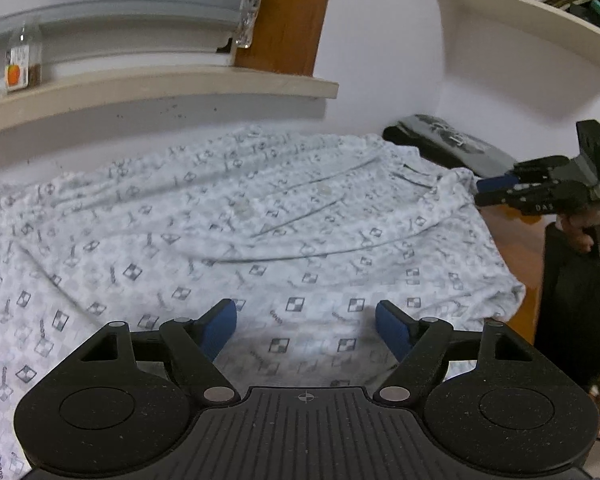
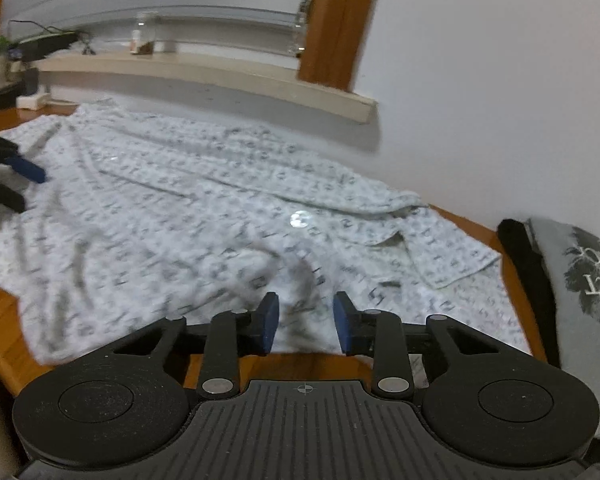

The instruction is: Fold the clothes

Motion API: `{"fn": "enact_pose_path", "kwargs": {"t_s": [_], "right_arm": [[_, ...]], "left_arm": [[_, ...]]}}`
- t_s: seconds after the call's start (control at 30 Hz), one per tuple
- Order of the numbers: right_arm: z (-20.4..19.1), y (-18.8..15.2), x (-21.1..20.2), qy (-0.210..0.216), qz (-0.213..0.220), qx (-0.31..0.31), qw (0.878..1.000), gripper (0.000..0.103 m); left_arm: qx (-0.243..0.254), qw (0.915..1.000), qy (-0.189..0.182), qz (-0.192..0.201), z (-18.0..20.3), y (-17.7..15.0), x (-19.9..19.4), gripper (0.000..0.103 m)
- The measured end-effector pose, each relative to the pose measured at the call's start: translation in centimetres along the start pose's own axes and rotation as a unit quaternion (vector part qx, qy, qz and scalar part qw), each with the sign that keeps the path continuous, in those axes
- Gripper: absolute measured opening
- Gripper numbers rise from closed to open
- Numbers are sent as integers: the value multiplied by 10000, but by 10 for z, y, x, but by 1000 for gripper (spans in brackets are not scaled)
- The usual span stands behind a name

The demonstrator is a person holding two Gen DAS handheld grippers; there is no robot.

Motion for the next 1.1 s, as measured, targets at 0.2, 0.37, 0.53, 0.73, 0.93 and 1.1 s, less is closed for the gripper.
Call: {"fn": "enact_pose_path", "kwargs": {"t_s": [0.2,0.37,0.53,0.73,0.93,1.1], "right_arm": [[-14,4,10,76,-86,-309,9995,30],[-15,12,26,135,-62,-354,9993,27],[-14,20,10,295,130,-183,9993,2],[-19,40,-52,242,540,-159,9981,2],[-13,43,-38,48,436,-150,9989,2],[-4,42,-16,-118,295,-90,9995,3]], "left_arm": [[0,9995,-303,-73,-8,-3,-4,79],[-55,9993,-373,-77,-10,-3,-4,80],[-62,9992,-386,-67,-11,-4,-3,80],[412,9991,63,80,8,-2,-5,78],[873,9947,-328,427,80,21,-10,71],[1345,9878,-651,432,139,26,3,54]]}}
Point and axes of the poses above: each gripper's, at about its wrist camera, not at the fingertips, and x roughly the way its jaws point, z to its right, y to its top, the point moved 8 cm from there along x, roughly the way its jaws point, and after that the axes turned 9 degrees about y, right-handed, at the moved point
